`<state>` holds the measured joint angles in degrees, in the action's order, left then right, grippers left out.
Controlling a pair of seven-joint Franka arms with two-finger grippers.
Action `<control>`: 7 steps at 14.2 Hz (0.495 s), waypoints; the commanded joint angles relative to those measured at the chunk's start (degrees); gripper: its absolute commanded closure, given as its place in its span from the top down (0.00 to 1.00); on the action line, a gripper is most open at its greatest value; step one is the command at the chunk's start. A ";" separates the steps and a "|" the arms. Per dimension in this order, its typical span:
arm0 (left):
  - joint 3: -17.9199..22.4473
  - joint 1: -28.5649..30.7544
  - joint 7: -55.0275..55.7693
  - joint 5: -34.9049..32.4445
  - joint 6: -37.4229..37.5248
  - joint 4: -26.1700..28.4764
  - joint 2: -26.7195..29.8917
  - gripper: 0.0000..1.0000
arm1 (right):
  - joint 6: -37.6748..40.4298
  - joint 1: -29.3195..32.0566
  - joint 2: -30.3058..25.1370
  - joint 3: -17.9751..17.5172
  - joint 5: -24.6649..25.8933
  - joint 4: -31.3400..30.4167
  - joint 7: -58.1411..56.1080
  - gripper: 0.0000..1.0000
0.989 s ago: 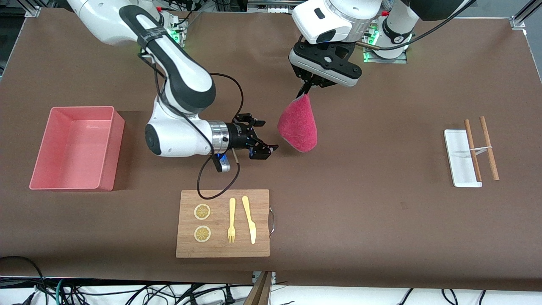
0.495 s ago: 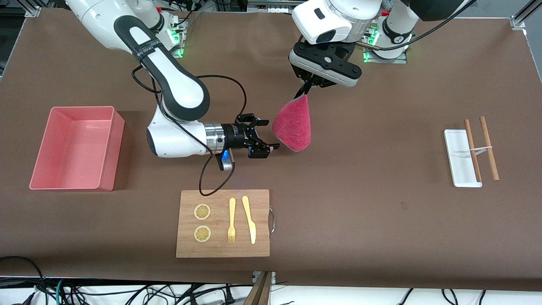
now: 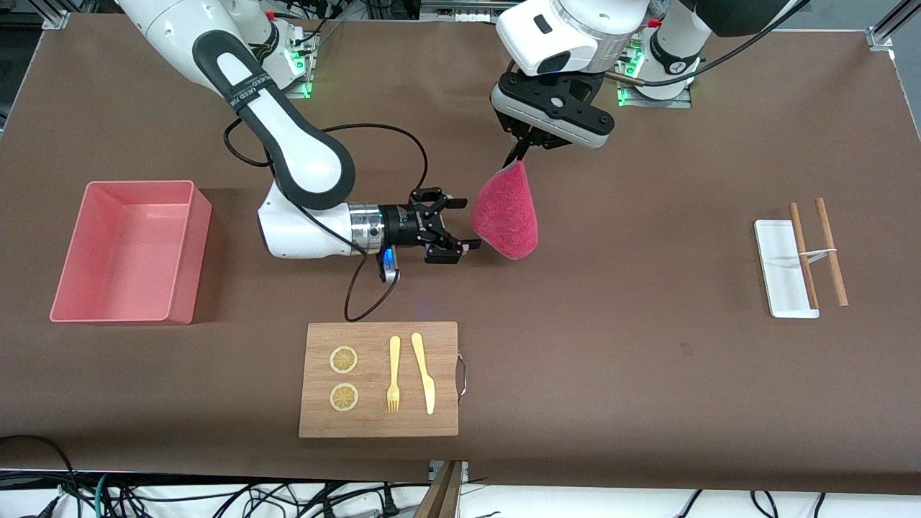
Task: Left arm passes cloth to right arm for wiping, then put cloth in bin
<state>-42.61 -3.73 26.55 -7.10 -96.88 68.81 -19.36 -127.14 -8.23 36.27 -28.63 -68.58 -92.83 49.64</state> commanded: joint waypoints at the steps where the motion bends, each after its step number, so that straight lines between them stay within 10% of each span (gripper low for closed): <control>1: 0.42 -0.75 -0.01 -0.10 -0.07 -1.04 -0.50 0.00 | -4.50 0.93 -1.91 -3.26 -1.91 -3.24 -1.56 1.00; 5: 0.42 -0.75 -0.01 -0.10 -0.07 -1.04 -0.85 0.00 | -4.70 0.93 -1.64 -4.33 -1.82 -4.47 -3.05 0.94; 7: 0.42 -0.75 -0.01 -0.10 -0.07 -1.13 -0.94 0.00 | -3.30 1.11 -1.64 -4.33 -1.82 -4.12 -3.32 0.21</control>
<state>-42.61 -3.73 26.55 -7.10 -96.88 68.81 -19.58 -131.15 -8.28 36.27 -32.18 -68.74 -95.04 48.25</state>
